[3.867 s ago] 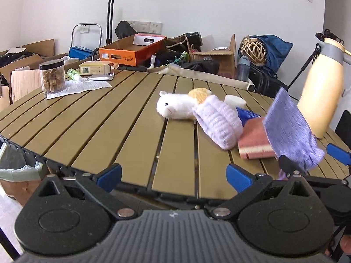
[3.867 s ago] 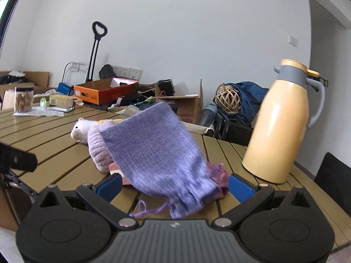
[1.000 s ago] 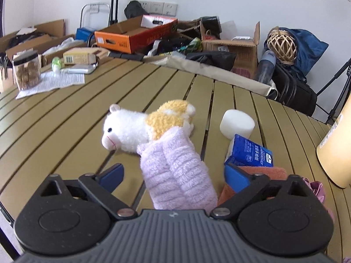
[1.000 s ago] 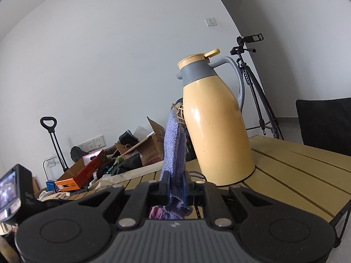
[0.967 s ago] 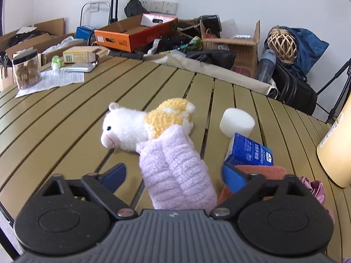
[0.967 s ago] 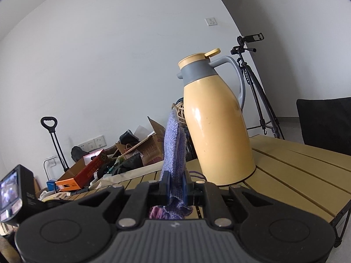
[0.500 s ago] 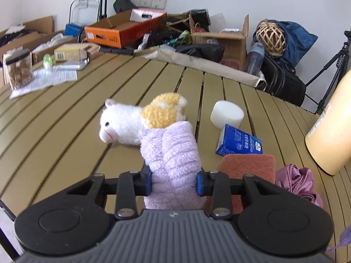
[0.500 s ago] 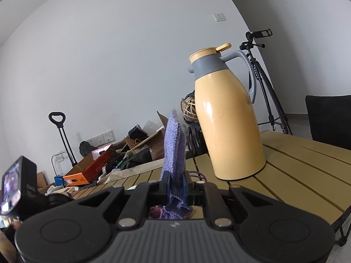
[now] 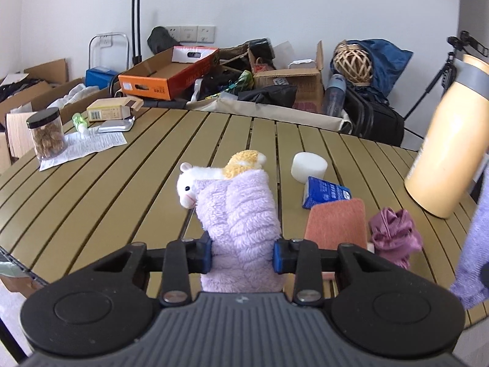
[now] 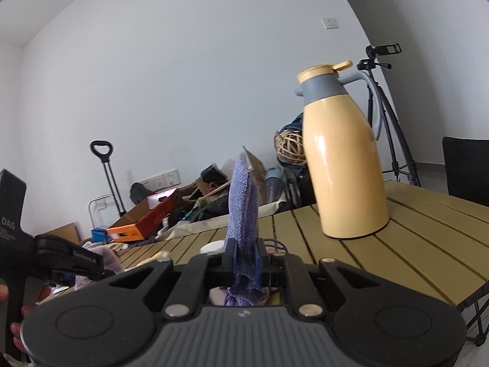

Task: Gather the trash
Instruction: 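Carry the fuzzy sock and mesh bag with both tools down over the black bin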

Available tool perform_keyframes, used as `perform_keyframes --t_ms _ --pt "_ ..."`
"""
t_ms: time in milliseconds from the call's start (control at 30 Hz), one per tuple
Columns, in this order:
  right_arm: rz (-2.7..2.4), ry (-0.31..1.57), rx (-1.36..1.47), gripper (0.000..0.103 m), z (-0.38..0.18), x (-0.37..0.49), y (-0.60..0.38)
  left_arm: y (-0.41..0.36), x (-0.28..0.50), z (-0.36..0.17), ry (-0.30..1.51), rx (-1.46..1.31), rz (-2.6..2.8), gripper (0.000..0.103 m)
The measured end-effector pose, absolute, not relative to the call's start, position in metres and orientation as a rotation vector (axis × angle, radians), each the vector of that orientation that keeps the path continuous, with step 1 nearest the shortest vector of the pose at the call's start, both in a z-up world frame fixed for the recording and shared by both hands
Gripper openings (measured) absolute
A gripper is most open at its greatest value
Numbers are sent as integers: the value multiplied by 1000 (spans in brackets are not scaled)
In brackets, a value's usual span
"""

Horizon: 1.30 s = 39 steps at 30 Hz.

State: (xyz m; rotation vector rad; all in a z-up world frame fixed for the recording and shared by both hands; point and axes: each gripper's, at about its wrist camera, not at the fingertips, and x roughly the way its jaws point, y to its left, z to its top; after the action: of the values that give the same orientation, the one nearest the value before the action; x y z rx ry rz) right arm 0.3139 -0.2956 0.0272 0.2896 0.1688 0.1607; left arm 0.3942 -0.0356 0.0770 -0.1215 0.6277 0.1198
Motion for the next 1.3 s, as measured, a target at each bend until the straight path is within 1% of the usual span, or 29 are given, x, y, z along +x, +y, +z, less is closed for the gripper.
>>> perform_keyframes --t_ms 233,767,1067,1300 --pt "197 188 251 10 29 284 -277 -32 350 78 594 -80 73 35" --pt "284 256 179 10 22 197 -237 -15 231 62 589 -66 38 35" --pt "304 351 119 10 0 166 -215 -13 189 33 632 -35 -2 35" --pt "291 442 96 10 -22 155 -209 -12 171 -3 700 3 -13 35"
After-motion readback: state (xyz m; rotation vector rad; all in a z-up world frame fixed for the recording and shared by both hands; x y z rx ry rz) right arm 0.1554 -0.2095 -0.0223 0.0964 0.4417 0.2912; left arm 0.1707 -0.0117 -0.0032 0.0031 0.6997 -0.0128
